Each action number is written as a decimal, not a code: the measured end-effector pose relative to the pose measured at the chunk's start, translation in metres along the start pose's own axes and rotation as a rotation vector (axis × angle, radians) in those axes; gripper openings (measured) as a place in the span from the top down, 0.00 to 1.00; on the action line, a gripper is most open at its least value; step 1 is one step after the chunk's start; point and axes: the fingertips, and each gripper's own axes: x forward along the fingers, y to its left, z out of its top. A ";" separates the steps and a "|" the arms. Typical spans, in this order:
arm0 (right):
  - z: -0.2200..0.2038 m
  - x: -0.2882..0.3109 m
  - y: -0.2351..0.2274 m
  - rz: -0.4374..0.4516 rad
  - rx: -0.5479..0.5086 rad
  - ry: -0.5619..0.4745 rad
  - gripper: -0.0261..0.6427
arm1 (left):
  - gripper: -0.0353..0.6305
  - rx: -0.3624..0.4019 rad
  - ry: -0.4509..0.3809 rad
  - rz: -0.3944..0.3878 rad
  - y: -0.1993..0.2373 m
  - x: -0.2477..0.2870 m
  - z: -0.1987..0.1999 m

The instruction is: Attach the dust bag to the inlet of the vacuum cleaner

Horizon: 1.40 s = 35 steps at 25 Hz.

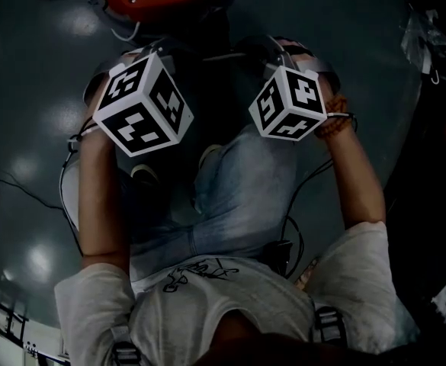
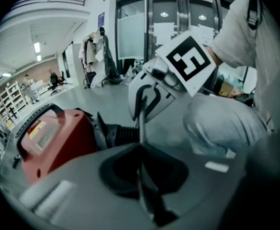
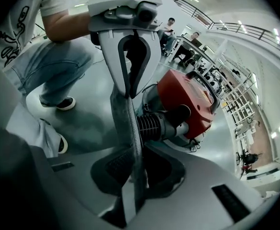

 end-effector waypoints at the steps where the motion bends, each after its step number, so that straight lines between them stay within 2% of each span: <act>1: 0.001 0.000 -0.001 0.000 -0.013 0.007 0.90 | 0.92 -0.003 -0.008 -0.007 -0.001 -0.001 -0.001; 4: 0.004 0.002 -0.002 0.007 -0.016 0.012 0.89 | 0.92 -0.016 -0.032 -0.005 0.001 -0.003 -0.003; 10: -0.002 0.007 -0.002 0.028 0.066 -0.012 0.89 | 0.92 0.005 -0.041 0.053 0.012 -0.002 0.005; 16: 0.003 0.006 -0.009 -0.028 -0.056 0.047 0.89 | 0.92 -0.070 -0.118 -0.014 0.006 0.004 -0.008; 22: 0.000 0.009 -0.003 0.027 0.087 -0.019 0.89 | 0.92 -0.029 -0.129 0.048 0.013 -0.005 0.002; 24: -0.001 0.009 -0.003 0.021 0.101 -0.025 0.89 | 0.92 -0.021 -0.128 0.060 0.016 -0.005 0.005; 30: -0.002 0.002 -0.016 -0.092 -0.067 0.045 0.89 | 0.92 -0.067 -0.149 0.004 0.013 0.001 0.002; 32: -0.003 0.003 -0.016 -0.087 -0.040 0.035 0.89 | 0.92 -0.058 -0.160 0.024 0.016 -0.001 0.006; 35: -0.008 0.005 -0.010 -0.039 0.087 -0.014 0.89 | 0.92 -0.028 -0.157 0.080 0.022 -0.004 0.015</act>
